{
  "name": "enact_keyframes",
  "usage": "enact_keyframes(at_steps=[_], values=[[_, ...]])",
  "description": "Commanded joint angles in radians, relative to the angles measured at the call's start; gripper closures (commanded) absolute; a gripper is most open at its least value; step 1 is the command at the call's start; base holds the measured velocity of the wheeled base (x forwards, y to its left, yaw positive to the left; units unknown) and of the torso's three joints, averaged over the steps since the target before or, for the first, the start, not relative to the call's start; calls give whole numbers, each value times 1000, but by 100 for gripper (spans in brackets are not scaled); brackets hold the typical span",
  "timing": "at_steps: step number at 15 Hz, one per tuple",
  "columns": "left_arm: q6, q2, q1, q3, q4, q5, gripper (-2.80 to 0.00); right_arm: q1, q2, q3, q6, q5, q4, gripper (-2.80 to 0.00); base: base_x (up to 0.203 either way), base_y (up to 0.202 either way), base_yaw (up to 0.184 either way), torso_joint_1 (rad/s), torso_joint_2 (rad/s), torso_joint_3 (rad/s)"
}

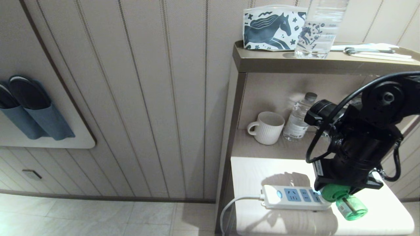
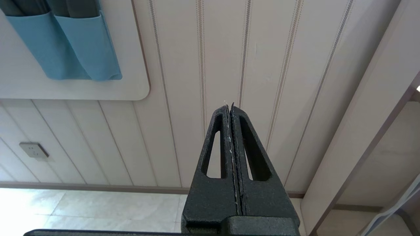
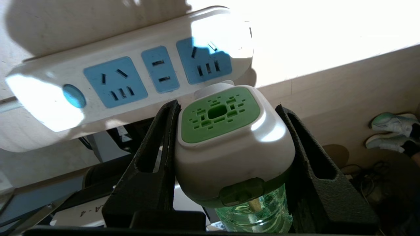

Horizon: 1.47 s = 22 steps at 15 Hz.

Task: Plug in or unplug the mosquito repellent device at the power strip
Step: Insert the plug into the socket

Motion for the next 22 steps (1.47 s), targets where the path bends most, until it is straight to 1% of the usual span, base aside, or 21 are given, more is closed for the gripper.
enact_keyframes(at_steps=[1,11,22], values=[[0,0,0,0,-1,0,0,-2,2,10,3,0,6,0,0,0,0,0,0,0],[0,0,0,0,-1,0,0,-2,12,-25,3,-4,-4,0,0,0,0,0,0,0],[0,0,0,0,-1,0,0,-9,27,-8,2,-11,-16,0,0,0,0,0,0,0]])
